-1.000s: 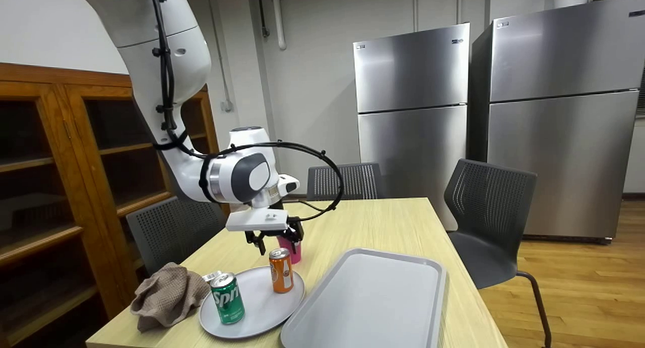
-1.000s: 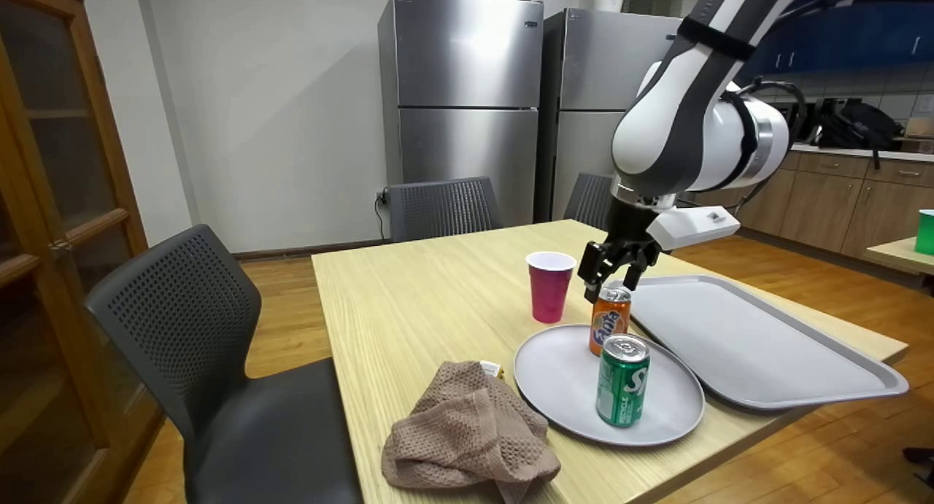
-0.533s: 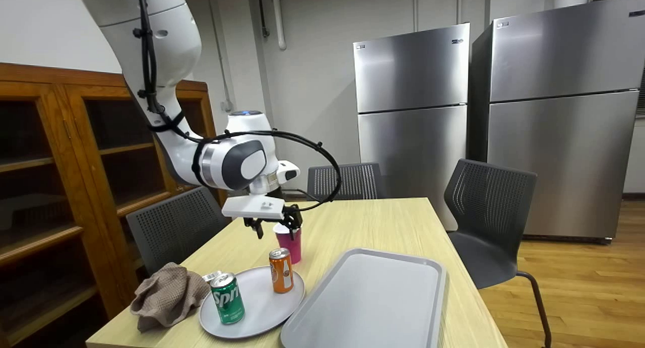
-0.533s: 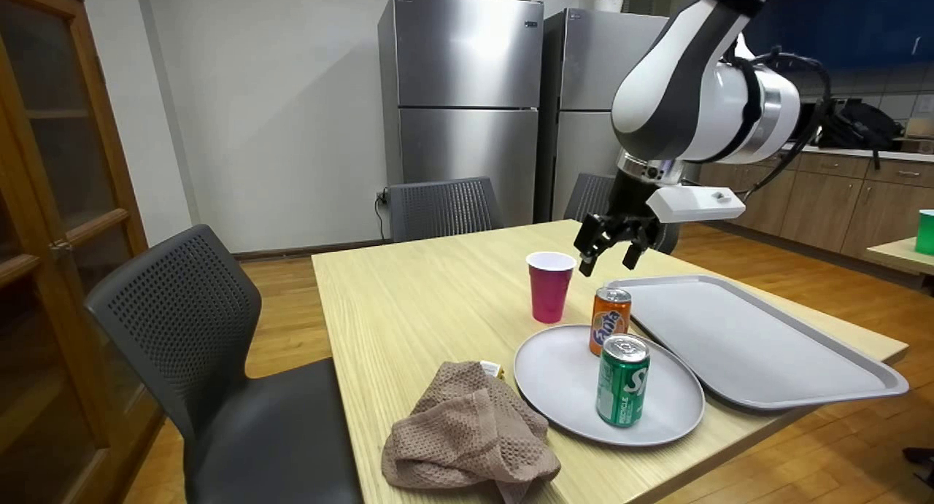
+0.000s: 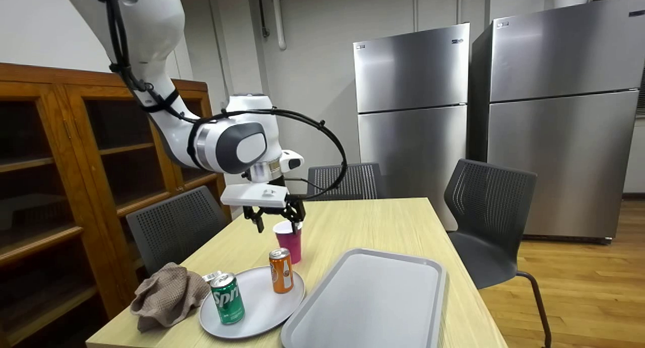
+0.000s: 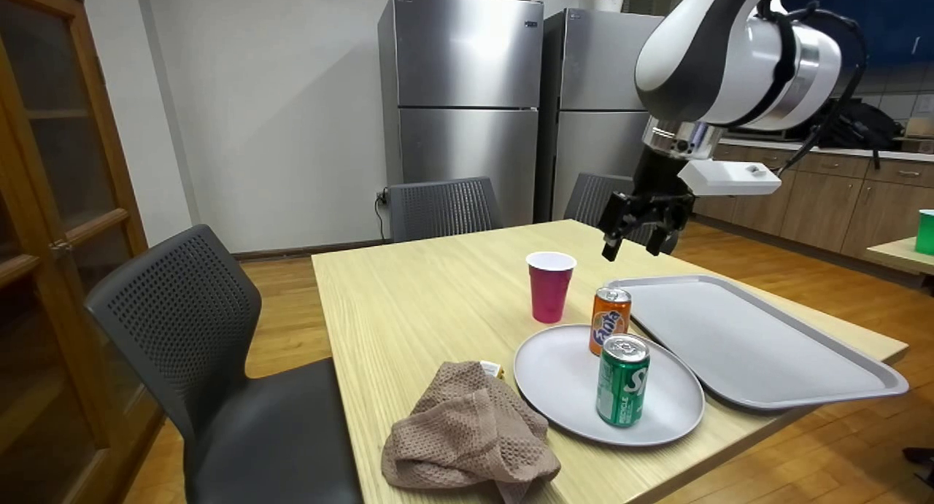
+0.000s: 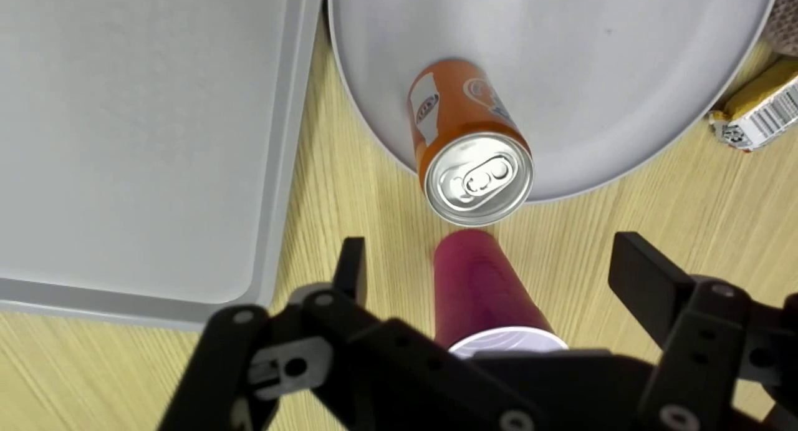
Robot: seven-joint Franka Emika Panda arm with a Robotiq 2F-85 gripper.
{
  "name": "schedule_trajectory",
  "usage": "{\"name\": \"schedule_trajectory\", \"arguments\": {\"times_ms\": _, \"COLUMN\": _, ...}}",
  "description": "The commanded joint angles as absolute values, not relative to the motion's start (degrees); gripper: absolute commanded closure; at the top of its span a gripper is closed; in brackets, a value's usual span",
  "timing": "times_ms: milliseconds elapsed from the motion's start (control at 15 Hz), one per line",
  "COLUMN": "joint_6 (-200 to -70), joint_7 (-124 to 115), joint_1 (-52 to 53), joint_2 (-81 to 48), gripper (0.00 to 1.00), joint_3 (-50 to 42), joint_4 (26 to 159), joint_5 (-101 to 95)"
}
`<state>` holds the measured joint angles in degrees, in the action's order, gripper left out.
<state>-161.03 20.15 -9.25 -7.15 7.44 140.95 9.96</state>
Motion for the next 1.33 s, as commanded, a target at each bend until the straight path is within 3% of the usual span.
{"name": "schedule_trajectory", "arguments": {"times_ms": 0, "joint_6": -153.76, "joint_7": 22.17, "joint_1": -7.88, "joint_2": -0.62, "gripper": 0.00, "joint_3": 4.55, "joint_4": 144.09, "joint_5": 9.27}}
{"name": "schedule_trajectory", "arguments": {"times_ms": 533, "joint_6": -139.57, "joint_7": 25.51, "joint_1": -5.23, "joint_2": 6.85, "gripper": 0.00, "joint_3": -0.73, "joint_4": 146.56, "joint_5": 9.04}}
{"name": "schedule_trajectory", "arguments": {"times_ms": 1267, "joint_6": -140.84, "joint_7": 24.04, "joint_1": -3.89, "joint_2": 4.48, "gripper": 0.00, "joint_3": -2.43, "joint_4": 145.68, "joint_5": 9.01}}
